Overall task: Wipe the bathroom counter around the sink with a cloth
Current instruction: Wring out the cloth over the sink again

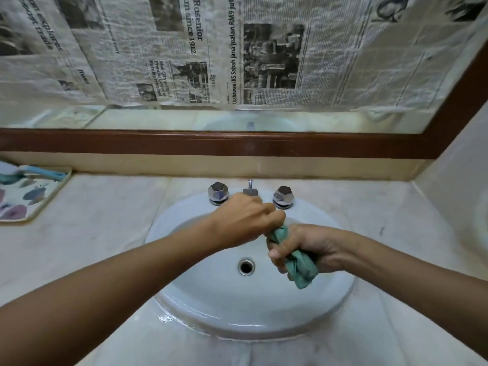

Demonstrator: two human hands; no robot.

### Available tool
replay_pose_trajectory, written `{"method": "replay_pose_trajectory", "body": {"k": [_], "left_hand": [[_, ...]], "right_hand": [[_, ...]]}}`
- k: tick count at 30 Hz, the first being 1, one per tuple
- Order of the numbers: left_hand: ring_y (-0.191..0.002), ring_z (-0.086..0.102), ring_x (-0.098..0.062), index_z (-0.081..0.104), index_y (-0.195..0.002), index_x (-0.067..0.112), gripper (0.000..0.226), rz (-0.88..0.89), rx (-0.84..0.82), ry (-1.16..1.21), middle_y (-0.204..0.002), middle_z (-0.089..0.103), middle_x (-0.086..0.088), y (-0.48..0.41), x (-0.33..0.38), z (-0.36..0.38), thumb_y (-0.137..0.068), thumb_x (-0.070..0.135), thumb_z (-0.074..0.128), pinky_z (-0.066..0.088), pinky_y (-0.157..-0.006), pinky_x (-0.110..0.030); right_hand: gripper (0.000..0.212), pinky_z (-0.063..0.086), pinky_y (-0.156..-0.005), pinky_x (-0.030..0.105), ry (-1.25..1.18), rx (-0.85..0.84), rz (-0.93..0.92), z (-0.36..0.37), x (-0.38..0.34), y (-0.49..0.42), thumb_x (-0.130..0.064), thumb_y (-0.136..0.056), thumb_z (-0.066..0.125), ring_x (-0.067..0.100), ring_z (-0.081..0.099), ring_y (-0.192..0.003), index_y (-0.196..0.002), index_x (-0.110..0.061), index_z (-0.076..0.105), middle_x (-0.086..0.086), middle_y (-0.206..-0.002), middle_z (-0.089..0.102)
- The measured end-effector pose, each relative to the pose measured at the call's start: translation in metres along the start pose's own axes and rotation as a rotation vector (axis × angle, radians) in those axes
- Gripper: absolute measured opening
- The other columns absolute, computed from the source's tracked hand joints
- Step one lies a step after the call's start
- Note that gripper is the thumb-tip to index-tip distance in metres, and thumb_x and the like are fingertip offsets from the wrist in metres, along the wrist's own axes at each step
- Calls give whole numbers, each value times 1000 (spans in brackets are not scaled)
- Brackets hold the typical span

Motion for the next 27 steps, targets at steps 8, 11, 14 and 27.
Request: {"method": "replay_pose_trajectory", "body": {"k": [8, 11, 14, 27], "left_hand": [[-71, 58, -32, 65, -95, 13, 16, -401, -515, -29, -83, 63, -9, -16, 12, 35, -82, 21, 59, 32, -57, -32], [-68, 47, -27, 58, -86, 16, 9, -598, -615, 114, -76, 47, -4, -22, 17, 51, -79, 23, 60, 37, -61, -31], [-64, 50, -22, 48, -75, 13, 12, -816, -704, 421, -73, 49, -2, -20, 19, 73, -77, 20, 58, 39, -57, -29], [-80, 60, -26, 60, -99, 18, 25, -608, -671, 201, -87, 63, -2, -36, -3, 70, -79, 32, 63, 34, -58, -30]], "right_hand": [[30, 28, -38, 19, 599, 418, -19, -42, 15, -37, -14, -80, 70, 17, 35, -36, -69, -16, 43, 3, -49, 41], [8, 33, -43, 24, 1154, 685, -172, -48, 7, -46, -15, -77, 62, 24, 55, -60, -73, -17, 56, 1, -67, 52], [19, 29, -51, 27, 1475, 729, -268, -58, 6, -50, -13, -75, 57, 32, 53, -71, -94, -14, 61, 8, -78, 53], [15, 27, -41, 21, 695, 520, -93, -85, 11, -61, -12, -81, 61, 19, 37, -37, -73, -11, 48, 7, -53, 43]]}}
Point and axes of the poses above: each hand's wrist, its own y-axis away from the middle knuckle, its own z-axis out of the palm, x = y × z, the point moved 3 cm from there along -y, towards the middle knuckle
